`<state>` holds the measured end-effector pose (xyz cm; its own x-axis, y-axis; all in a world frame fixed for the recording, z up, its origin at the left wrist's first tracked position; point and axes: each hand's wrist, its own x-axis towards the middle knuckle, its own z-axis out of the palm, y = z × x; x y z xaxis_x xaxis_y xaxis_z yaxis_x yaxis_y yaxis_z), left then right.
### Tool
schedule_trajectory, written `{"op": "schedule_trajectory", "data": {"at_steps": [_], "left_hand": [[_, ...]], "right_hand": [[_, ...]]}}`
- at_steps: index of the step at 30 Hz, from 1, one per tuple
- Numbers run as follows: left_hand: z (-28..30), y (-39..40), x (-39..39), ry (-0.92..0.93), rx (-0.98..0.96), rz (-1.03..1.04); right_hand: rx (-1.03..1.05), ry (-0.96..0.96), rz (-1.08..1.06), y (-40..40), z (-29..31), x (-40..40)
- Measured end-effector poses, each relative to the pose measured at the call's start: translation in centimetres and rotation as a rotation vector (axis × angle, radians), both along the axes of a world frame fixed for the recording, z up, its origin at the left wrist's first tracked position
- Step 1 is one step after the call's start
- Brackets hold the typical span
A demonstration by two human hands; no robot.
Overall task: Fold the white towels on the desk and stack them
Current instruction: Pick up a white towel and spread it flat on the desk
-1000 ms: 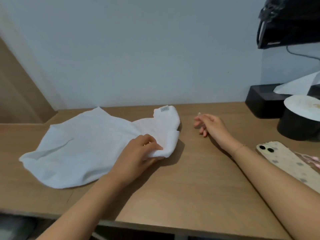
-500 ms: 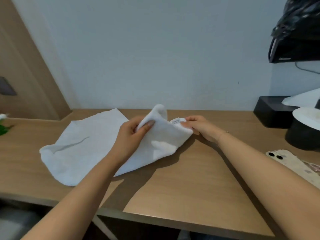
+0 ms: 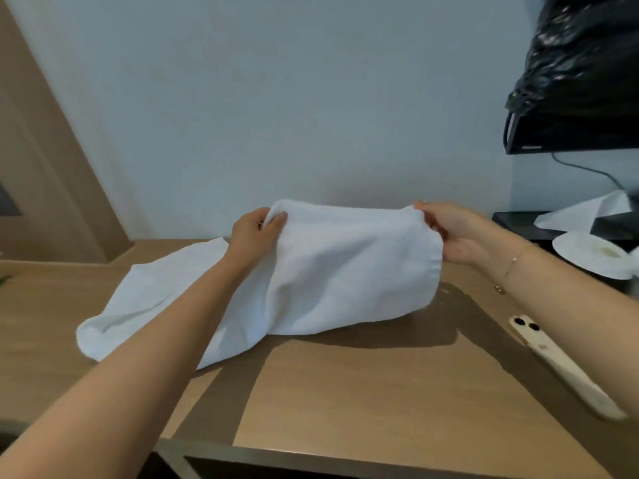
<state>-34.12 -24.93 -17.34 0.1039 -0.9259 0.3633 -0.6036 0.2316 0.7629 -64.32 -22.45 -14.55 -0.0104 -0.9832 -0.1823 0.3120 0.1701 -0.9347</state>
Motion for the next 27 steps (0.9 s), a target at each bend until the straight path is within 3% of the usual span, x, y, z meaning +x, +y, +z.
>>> {"op": "schedule_trajectory", "data": {"at_steps": [4, 9, 11, 14, 18, 24, 27], "left_hand": [[-3.8, 0.5, -1.1, -0.282, 0.265, -0.074], [-8.2, 1.8, -1.0, -0.665, 0.466, -0.190], [-8.8, 1.7, -0.9, -0.699, 0.490, -0.177], [-8.9, 1.2, -1.1, -0.770, 0.568, -0.182], [-7.4, -0.4, -1.6, -0.764, 0.652, -0.149], [-5.0, -2.0, -0.9, -0.313, 0.922, -0.048], [-5.1, -2.9, 0.2, -0.253, 0.941, -0.067]], "right_hand": [[0.079, -0.015, -0.169, -0.5, -2.4, -1.9], [0.207, -0.164, -0.088, 1.7, -6.9, -3.9], [0.166, -0.070, -0.025, 2.9, -8.2, -3.9], [0.010, 0.240, 0.033, 5.3, -9.2, -3.2], [-0.137, 0.452, 0.105, 8.1, -10.8, -2.0], [-0.115, 0.382, -0.056, 7.7, -10.8, -1.3], [0.007, 0.304, -0.032, 6.9, -10.0, -2.7]]}}
